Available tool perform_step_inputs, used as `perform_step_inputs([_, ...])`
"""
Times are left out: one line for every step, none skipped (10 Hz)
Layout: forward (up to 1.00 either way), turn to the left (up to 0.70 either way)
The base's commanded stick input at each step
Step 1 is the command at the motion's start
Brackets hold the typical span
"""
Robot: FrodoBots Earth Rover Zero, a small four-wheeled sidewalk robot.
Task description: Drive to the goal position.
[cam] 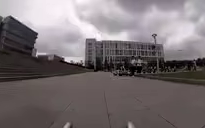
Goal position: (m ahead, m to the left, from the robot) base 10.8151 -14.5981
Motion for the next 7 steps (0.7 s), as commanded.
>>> perform_step_inputs([0.50, 0.01])
perform_step_inputs([0.50, 0.01])
perform_step_inputs([0.50, 0.01])
perform_step_inputs([0.50, 0.01])
perform_step_inputs([0.50, 0.01])
perform_step_inputs([0.50, 0.01])
perform_step_inputs([0.50, 0.01])
